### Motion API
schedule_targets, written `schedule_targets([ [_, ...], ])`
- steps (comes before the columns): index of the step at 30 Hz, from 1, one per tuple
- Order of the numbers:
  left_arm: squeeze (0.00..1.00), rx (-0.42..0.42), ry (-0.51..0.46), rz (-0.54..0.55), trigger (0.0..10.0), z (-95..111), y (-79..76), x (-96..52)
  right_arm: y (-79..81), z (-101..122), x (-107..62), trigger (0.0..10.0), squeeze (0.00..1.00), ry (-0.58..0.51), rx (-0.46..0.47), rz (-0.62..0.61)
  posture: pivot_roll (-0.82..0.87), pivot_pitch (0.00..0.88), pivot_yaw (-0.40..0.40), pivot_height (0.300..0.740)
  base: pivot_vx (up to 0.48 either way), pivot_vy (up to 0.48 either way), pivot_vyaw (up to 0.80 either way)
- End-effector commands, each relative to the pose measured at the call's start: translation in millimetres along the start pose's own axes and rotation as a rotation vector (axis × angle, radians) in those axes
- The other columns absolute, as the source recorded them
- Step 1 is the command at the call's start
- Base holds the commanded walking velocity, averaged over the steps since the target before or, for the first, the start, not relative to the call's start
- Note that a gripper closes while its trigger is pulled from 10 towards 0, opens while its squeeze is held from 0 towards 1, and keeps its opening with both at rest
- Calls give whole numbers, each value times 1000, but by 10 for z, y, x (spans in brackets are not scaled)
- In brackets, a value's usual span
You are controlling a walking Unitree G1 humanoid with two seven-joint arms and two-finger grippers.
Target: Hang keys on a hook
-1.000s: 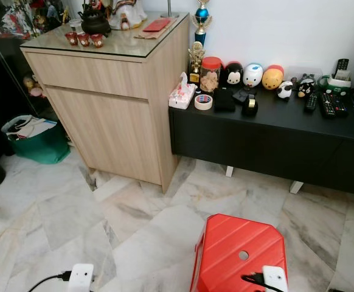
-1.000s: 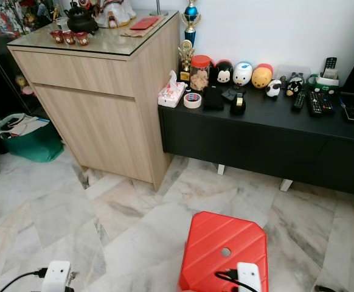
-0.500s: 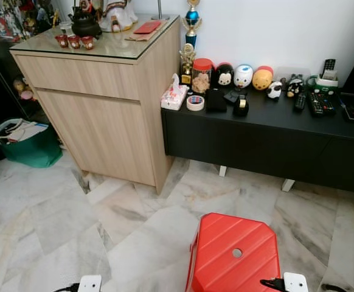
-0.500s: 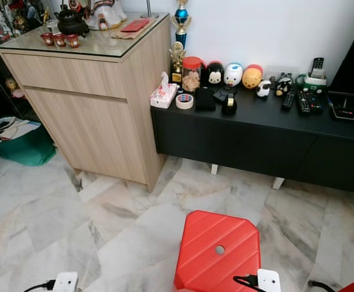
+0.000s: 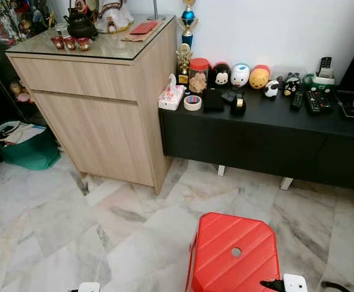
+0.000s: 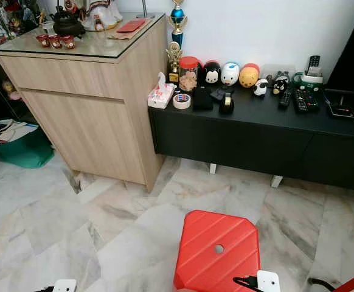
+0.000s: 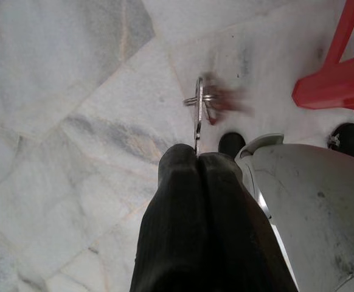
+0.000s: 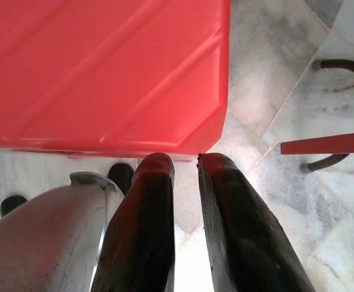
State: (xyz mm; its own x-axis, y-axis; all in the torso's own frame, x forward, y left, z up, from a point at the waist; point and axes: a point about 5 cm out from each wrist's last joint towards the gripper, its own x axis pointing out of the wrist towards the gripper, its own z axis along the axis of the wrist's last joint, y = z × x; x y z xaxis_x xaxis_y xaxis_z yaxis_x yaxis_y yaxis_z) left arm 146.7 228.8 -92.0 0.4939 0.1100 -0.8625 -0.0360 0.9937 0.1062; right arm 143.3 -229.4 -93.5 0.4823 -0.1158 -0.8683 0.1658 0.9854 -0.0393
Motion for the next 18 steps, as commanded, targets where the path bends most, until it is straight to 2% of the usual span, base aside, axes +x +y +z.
schedule_targets([
  [1,0,-3,13,8,10000,-21,49,-7,-29,-27,-6,10000,0,19,-11,-2,-31,0,28,721,0,0,0],
  [10,0,-9,28,9,10000,-78,56,-17,-65,-28,-10,10000,0,24,-4,-9,-37,0,28,721,-236,0,0],
  [18,0,-10,36,5,10000,-81,20,-12,58,-27,7,10000,0,28,-1,2,-37,0,23,721,-286,0,0],
])
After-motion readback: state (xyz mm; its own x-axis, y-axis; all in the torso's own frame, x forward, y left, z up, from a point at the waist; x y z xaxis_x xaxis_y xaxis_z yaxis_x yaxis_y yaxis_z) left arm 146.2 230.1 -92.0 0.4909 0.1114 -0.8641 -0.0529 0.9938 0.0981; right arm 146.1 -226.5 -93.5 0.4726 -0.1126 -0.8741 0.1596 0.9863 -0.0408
